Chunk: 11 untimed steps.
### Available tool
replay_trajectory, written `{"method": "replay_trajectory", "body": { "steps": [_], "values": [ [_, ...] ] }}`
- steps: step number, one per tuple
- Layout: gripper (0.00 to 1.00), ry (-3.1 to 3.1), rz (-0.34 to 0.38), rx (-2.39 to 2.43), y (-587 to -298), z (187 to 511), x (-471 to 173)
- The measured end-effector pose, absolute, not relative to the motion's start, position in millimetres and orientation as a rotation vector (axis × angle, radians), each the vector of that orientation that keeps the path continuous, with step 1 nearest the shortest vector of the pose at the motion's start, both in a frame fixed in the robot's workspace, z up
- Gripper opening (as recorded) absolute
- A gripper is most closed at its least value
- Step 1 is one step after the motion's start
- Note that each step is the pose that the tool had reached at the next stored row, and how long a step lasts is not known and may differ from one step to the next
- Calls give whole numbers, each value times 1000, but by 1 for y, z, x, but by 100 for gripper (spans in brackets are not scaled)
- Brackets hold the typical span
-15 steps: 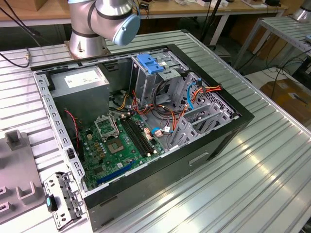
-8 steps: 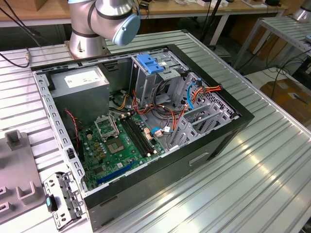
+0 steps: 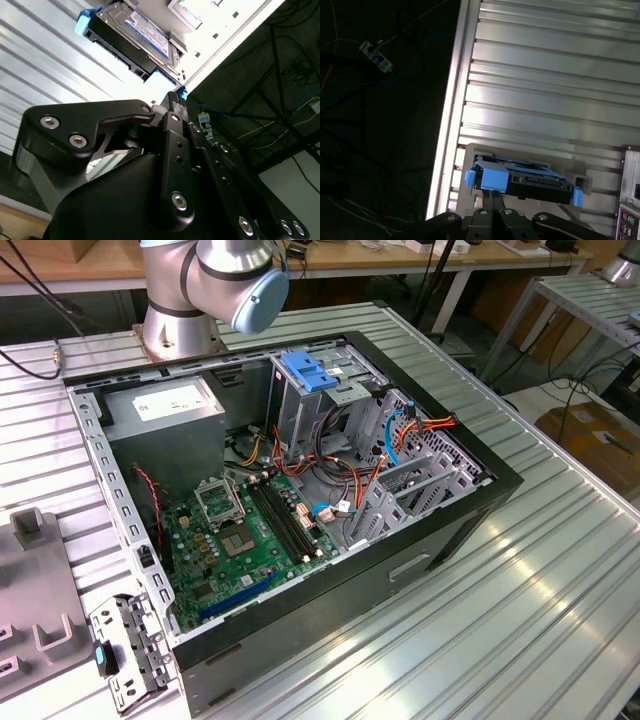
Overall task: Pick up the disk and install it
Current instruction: 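Pick up the disk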
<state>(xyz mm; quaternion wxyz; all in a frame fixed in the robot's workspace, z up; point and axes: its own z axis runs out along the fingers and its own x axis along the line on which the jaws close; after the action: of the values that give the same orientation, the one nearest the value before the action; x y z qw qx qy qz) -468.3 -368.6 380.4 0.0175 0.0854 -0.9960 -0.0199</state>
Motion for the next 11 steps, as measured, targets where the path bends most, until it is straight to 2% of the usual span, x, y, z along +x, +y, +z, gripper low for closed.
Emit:
{"method": "replay_trajectory", "body": {
  "steps": [11],
  "values": [
    [11,-3035,-55,637,-369,380,-468]
  ]
}}
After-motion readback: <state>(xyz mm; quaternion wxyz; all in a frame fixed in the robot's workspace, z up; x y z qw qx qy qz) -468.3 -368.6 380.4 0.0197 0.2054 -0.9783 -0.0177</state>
